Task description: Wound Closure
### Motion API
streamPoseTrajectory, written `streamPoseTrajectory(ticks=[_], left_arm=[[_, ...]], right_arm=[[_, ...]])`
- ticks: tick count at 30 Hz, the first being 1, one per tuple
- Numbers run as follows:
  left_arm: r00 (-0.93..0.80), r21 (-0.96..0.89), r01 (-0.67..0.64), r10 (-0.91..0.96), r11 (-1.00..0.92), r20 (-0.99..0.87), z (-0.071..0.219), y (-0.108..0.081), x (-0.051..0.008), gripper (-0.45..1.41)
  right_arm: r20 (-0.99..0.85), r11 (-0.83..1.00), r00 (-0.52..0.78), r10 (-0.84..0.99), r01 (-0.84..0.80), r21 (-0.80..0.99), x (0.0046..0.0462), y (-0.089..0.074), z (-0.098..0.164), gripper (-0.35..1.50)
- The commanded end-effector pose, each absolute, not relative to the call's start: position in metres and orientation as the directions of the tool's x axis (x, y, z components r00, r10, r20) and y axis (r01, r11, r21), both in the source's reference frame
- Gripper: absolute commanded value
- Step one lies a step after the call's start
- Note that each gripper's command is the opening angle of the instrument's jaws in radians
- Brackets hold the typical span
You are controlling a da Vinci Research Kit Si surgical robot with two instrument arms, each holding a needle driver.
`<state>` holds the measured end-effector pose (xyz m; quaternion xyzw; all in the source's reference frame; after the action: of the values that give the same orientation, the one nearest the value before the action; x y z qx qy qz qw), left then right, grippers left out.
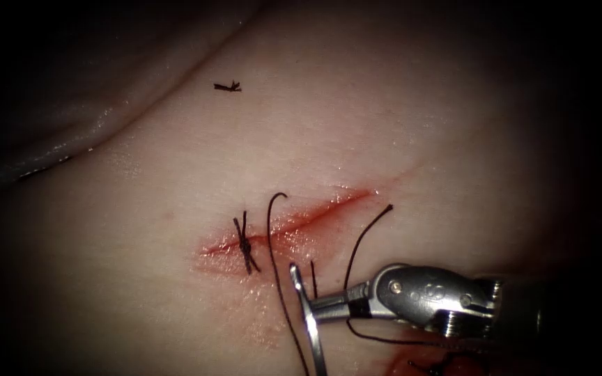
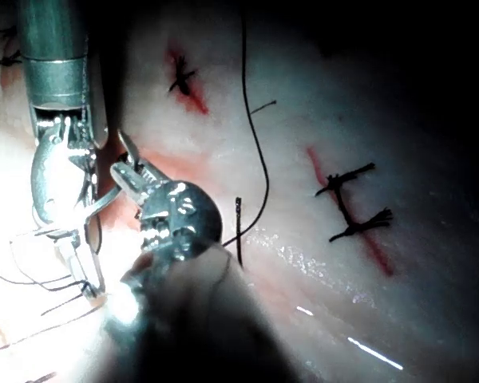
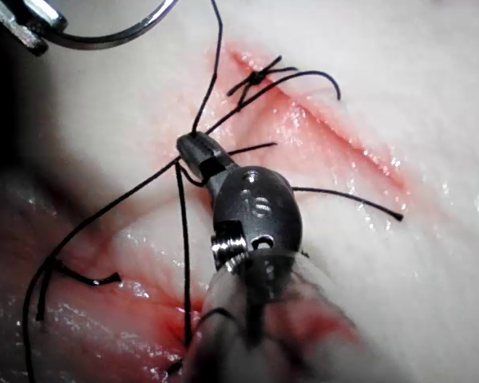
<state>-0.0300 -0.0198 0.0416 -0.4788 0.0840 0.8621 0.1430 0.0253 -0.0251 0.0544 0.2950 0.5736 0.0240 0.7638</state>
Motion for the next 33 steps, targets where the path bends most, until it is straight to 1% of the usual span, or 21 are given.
streamPoseTrajectory(ticks=[1,12,15,16,17,19,20,21,25,27,30,33], left_arm=[[-0.501,0.01,-0.329,0.165,-0.944,-0.85,0.043,-0.02,-0.0303,-0.45],[-0.509,0.042,-0.377,0.169,-0.925,-0.844,0.044,-0.021,-0.0275,-0.45],[-0.506,0.048,-0.391,0.171,-0.919,-0.845,0.043,-0.021,-0.027,-0.45],[-0.504,0.049,-0.395,0.172,-0.917,-0.847,0.043,-0.021,-0.0268,-0.45],[-0.499,0.051,-0.4,0.171,-0.915,-0.849,0.043,-0.021,-0.0266,-0.45],[-0.486,0.053,-0.409,0.168,-0.911,-0.858,0.043,-0.021,-0.0257,-0.45],[-0.483,0.053,-0.421,0.174,-0.906,-0.858,0.043,-0.021,-0.0253,-0.45],[-0.481,0.058,-0.43,0.174,-0.901,-0.859,0.043,-0.021,-0.0247,-0.45],[-0.477,0.062,-0.479,0.2,-0.876,-0.856,0.043,-0.021,-0.0218,-0.45],[-0.472,0.063,-0.498,0.21,-0.865,-0.857,0.043,-0.022,-0.0203,-0.45],[-0.467,0.065,-0.519,0.219,-0.852,-0.857,0.043,-0.022,-0.0188,-0.45],[-0.47,0.069,-0.532,0.227,-0.844,-0.853,0.043,-0.022,-0.0186,-0.45]], right_arm=[[-0.858,0.811,0.337,0.388,0.318,0.492,0.0261,-0.027,0.053,-0.35],[-0.833,0.792,0.339,0.437,0.294,0.535,0.0273,-0.03,0.044,-0.35],[-0.862,0.82,0.307,0.404,0.297,0.49,0.0286,-0.03,0.042,-0.35],[-0.866,0.831,0.303,0.398,0.28,0.48,0.0289,-0.03,0.042,-0.32],[-0.877,0.855,0.299,0.377,0.25,0.454,0.0293,-0.029,0.042,0.24],[-0.891,0.889,0.296,0.345,0.202,0.412,0.0297,-0.028,0.042,0.91],[-0.895,0.9,0.294,0.336,0.181,0.397,0.0298,-0.027,0.042,1.13],[-0.899,0.905,0.288,0.332,0.17,0.389,0.0297,-0.027,0.042,1.2],[-0.912,0.925,0.242,0.331,0.11,0.365,0.0284,-0.024,0.042,1.21],[-0.918,0.934,0.23,0.322,0.084,0.348,0.0274,-0.023,0.042,1.13],[-0.923,0.941,0.217,0.318,0.042,0.335,0.0261,-0.021,0.043,1.11],[-0.924,0.95,0.238,0.299,0.013,0.311,0.0252,-0.021,0.044,1.09]])
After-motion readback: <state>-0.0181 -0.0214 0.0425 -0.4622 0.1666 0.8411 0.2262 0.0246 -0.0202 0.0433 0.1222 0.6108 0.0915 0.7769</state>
